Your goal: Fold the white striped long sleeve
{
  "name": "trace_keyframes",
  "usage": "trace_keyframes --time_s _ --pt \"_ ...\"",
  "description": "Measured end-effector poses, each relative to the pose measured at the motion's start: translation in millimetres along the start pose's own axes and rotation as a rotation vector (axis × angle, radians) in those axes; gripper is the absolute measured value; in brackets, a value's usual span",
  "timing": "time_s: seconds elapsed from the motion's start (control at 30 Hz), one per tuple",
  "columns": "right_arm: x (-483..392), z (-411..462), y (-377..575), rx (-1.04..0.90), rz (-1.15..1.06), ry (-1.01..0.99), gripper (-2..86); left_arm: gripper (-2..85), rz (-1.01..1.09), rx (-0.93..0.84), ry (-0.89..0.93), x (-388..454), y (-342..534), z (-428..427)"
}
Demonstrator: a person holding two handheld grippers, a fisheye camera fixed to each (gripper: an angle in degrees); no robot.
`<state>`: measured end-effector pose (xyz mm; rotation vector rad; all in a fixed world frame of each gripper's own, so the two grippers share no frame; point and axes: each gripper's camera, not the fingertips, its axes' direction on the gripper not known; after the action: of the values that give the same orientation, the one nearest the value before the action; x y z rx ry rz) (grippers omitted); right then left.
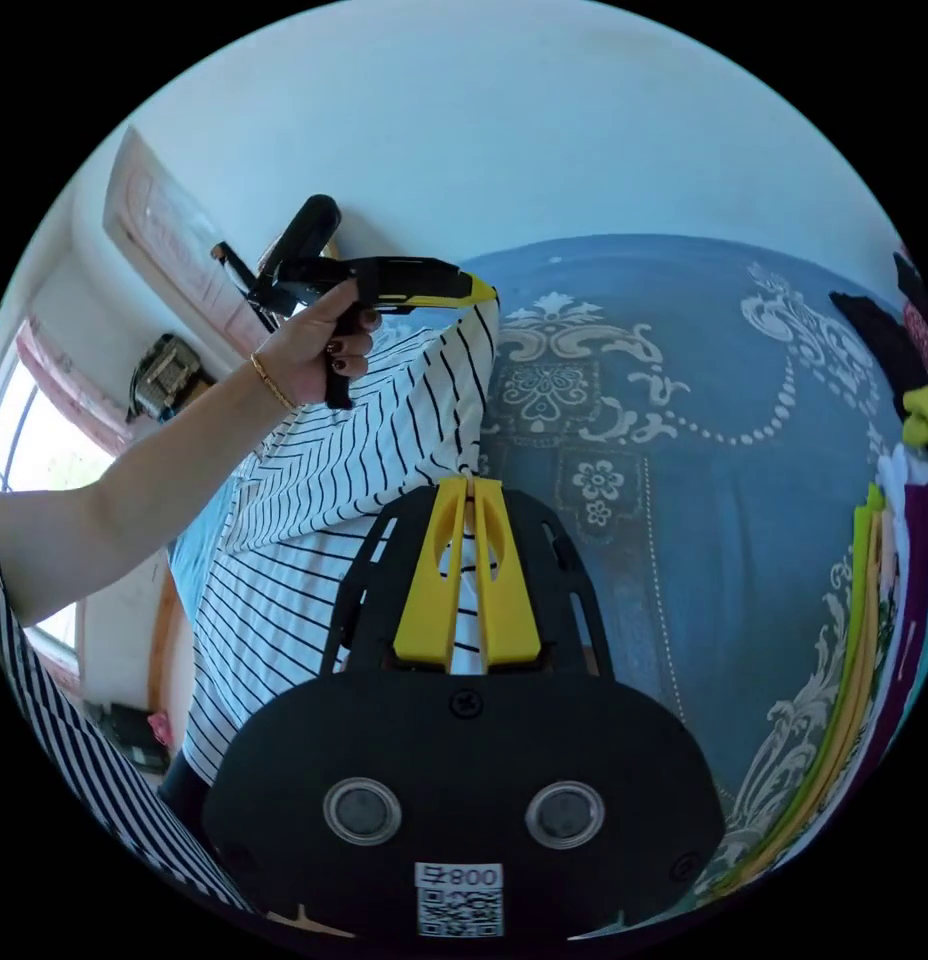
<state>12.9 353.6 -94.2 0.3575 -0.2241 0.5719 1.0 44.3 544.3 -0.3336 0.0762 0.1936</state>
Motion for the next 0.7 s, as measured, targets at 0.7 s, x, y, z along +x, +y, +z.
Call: trace_keyframes --time_s 0.7 --pt "63.0 2.4 80.5 0.032 -0.045 0.036 4.5 5.1 0.045 0.050 -0.082 27.5 -35.4 65.9"
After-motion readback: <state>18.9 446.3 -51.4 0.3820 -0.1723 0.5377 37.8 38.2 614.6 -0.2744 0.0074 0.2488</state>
